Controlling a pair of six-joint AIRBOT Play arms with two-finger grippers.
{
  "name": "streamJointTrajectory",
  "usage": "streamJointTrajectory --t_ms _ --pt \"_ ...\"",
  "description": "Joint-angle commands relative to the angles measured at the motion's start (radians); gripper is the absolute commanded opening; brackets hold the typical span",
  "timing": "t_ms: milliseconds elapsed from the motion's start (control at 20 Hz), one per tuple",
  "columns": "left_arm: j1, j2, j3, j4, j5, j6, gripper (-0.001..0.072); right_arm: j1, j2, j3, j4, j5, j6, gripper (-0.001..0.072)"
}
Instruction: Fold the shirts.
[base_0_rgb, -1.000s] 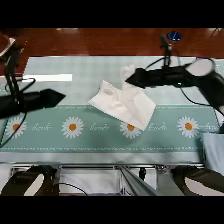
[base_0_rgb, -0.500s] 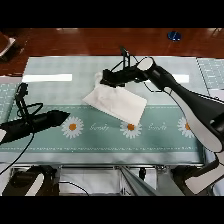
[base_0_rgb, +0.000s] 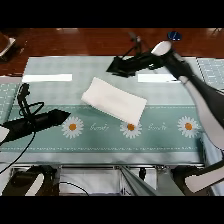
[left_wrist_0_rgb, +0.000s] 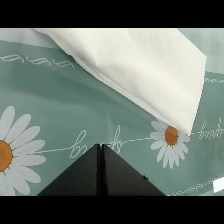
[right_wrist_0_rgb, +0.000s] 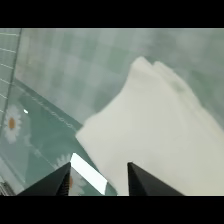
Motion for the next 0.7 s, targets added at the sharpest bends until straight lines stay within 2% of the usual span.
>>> streamJointTrajectory --t_ms 0,50,150,300,400,500,650 --pt "0.000 -0.003 0.000 0.000 0.002 0.000 0.0018 -0.154 0.230 -0.073 -0.402 0.250 0.032 0.0411" --pt "0.000 -0.003 0.000 0.000 0.006 0.000 0.0018 -0.183 0.335 -0.175 -0.527 0.227 0.057 0.0410" --pt "0.000 -0.003 0.000 0.000 0.010 0.000 0.0018 -0.232 0.554 -0.463 -0.641 0.063 0.142 0.0402" --pt "0.000 -0.003 0.000 0.004 0.019 0.001 0.0017 -0.246 0.821 -0.938 -0.613 -0.290 0.382 0.0403" --pt "0.000 -0.003 0.000 0.003 0.047 0.000 0.0018 -0.232 0.866 -1.138 -0.495 -0.467 0.468 0.0405" --pt "0.000 -0.003 0.000 0.003 0.059 0.000 0.0017 -0.230 0.813 -1.226 -0.351 -0.543 0.444 0.0405" --pt "0.000 -0.005 0.000 0.003 0.059 0.000 0.0018 -0.230 0.651 -1.213 -0.100 -0.527 0.210 0.0405"
